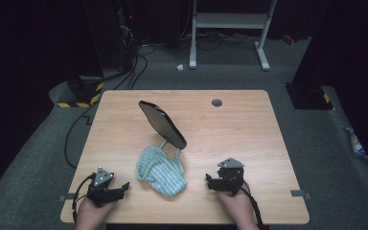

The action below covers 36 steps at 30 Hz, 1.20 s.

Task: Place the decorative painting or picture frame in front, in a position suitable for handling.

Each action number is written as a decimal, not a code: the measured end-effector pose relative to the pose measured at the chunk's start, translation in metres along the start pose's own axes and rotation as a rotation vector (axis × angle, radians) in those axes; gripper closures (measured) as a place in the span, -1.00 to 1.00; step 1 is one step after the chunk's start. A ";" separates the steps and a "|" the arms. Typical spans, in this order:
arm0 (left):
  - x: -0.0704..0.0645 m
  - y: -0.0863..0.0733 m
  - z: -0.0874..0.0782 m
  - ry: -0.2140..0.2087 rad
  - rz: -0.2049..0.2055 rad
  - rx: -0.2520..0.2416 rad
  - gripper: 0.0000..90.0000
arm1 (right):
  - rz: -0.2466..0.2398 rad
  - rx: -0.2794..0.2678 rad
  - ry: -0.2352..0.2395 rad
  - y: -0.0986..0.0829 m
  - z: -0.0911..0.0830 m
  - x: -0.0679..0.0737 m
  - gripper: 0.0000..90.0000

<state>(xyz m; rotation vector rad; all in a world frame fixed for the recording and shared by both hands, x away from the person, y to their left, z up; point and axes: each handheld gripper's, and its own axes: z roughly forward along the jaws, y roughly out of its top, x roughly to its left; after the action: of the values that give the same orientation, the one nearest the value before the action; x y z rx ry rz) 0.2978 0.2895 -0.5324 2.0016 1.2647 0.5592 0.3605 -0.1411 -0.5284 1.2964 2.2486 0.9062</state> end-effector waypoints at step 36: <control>0.000 0.018 0.011 -0.029 0.025 0.106 -0.77 | -0.030 0.005 0.029 -0.004 -0.004 0.001 -0.80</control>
<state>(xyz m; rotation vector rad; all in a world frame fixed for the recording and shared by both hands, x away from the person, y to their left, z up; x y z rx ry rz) 0.3161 0.2809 -0.5260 2.1078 1.2776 0.4817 0.3555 -0.1430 -0.5282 1.2558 2.2871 0.9148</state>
